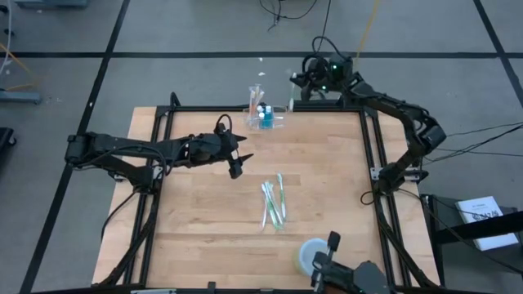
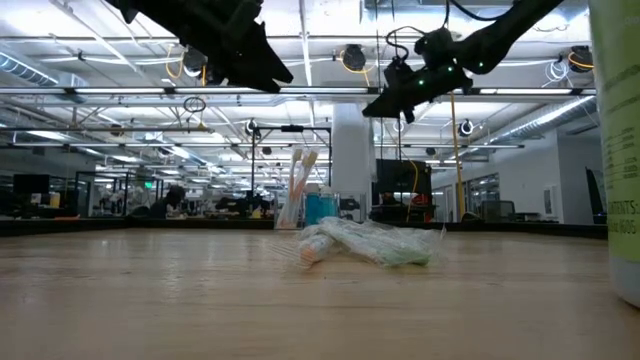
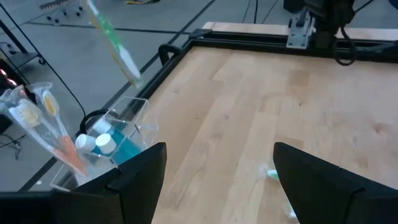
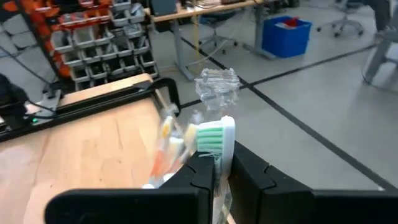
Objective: Pick & Place toothbrushing station
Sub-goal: Put the green toothbrush into the transparent organizer
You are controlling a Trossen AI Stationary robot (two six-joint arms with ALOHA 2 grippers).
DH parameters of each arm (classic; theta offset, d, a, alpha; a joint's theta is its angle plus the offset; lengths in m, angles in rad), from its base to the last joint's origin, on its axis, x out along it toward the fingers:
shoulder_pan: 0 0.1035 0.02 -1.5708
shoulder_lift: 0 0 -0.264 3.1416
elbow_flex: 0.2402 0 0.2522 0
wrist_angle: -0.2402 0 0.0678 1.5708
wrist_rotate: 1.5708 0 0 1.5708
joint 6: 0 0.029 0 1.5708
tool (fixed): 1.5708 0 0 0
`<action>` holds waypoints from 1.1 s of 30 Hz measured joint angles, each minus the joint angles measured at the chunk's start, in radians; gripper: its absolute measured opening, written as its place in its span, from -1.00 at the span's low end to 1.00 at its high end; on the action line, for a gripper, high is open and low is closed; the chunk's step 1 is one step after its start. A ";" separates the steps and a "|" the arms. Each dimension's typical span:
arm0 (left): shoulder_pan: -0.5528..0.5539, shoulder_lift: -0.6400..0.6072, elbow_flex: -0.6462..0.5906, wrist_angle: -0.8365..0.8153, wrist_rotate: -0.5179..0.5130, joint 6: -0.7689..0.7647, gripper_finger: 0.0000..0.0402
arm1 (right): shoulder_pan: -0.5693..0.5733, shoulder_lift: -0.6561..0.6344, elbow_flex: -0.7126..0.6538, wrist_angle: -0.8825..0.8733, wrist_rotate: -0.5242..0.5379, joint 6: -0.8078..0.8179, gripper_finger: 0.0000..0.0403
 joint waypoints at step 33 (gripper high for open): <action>-0.014 0.000 0.000 -0.019 0.010 -0.001 0.48 | 0.330 0.205 -0.079 0.472 0.650 0.040 -0.90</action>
